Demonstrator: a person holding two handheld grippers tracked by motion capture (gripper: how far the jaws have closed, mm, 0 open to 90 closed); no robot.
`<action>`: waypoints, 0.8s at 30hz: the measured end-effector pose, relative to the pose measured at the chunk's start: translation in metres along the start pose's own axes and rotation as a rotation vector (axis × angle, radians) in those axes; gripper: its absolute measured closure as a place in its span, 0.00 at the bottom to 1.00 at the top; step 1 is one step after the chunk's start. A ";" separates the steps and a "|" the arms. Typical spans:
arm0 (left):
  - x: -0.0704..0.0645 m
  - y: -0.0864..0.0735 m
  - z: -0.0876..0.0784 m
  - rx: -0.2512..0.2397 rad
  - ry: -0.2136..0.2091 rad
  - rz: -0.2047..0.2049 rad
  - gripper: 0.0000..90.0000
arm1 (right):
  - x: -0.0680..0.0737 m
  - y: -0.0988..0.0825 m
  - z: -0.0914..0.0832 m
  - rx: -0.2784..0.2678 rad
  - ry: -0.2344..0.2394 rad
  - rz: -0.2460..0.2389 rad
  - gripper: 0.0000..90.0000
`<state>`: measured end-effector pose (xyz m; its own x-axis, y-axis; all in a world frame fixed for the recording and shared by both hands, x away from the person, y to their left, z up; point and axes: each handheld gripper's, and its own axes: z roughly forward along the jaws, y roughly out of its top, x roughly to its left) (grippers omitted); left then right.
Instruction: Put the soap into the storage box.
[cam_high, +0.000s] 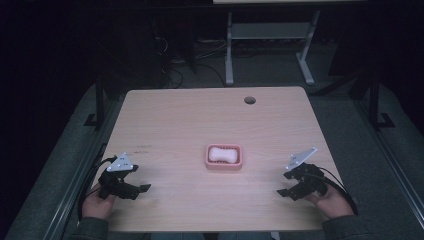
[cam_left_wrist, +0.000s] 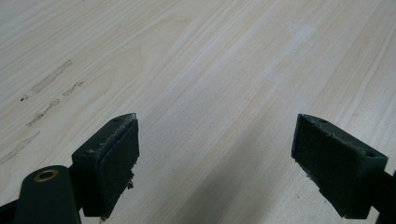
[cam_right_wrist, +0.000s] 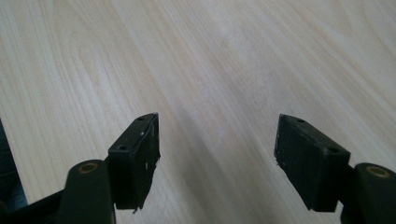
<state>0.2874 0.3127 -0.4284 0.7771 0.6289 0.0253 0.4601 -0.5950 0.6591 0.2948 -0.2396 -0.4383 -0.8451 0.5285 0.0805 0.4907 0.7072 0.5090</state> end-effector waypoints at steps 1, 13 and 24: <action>0.000 0.000 0.000 0.001 0.000 0.001 0.17 | 0.001 -0.002 -0.001 -0.005 -0.001 0.002 0.33; 0.000 0.000 0.001 0.007 -0.002 0.009 0.17 | 0.010 -0.018 -0.006 -0.031 -0.018 0.027 0.32; -0.001 0.000 0.001 0.007 -0.003 0.008 0.17 | 0.019 -0.030 -0.009 -0.068 -0.042 0.047 0.32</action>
<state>0.2876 0.3116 -0.4293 0.7816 0.6231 0.0283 0.4571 -0.6031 0.6537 0.2624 -0.2548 -0.4446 -0.8108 0.5810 0.0704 0.5132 0.6480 0.5628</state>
